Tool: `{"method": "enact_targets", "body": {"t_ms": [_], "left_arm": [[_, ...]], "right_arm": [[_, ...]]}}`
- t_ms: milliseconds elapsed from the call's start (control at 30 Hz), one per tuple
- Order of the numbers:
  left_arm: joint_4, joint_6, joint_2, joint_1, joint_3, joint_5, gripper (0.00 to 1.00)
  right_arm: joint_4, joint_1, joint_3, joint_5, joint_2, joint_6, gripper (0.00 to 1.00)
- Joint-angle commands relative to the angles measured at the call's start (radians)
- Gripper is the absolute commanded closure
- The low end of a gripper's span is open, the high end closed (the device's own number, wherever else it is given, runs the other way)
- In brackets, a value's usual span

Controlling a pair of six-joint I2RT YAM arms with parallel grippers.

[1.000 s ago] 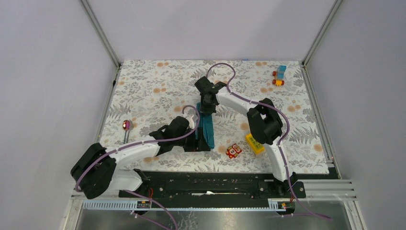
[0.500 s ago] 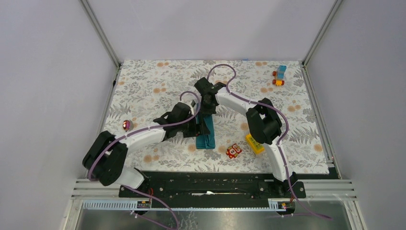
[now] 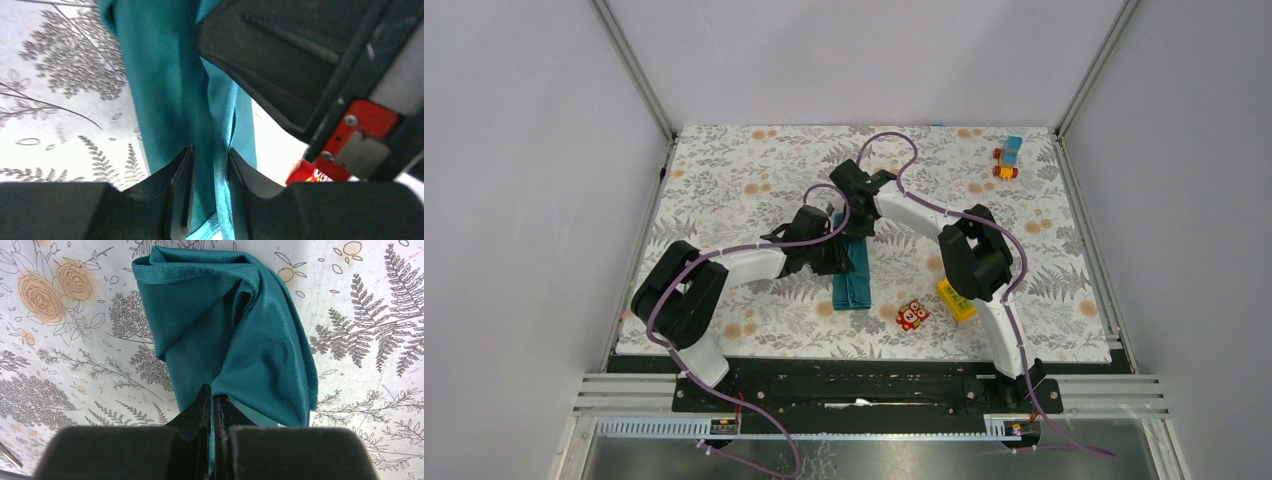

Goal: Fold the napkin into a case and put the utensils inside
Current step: Fold the 2/3-rectangle-folded napkin at the center of the board.

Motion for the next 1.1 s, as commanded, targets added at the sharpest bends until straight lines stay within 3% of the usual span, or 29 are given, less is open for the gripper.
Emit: {"method": "enact_targets", "body": {"t_ms": [0, 167, 600, 833, 1067], "left_arm": [[0.066, 0.003, 0.002, 0.042, 0.016, 0.006, 0.75], [0.095, -0.002, 0.0, 0.086, -0.037, 0.036, 1.0], [0.16, -0.008, 0.012, 0.138, -0.128, 0.091, 1.0], [0.161, -0.006, 0.016, 0.145, -0.126, 0.112, 1.0], [0.167, -0.009, 0.03, 0.145, -0.121, 0.129, 1.0]], "right_arm": [[-0.016, 0.012, 0.039, -0.033, -0.007, -0.003, 1.0], [0.019, 0.012, 0.03, -0.084, -0.004, -0.056, 1.0], [0.235, -0.021, -0.145, -0.231, -0.182, -0.125, 0.32], [0.45, -0.083, -0.407, -0.329, -0.348, -0.033, 0.16], [0.678, -0.185, -0.663, -0.352, -0.471, 0.119, 0.09]]}}
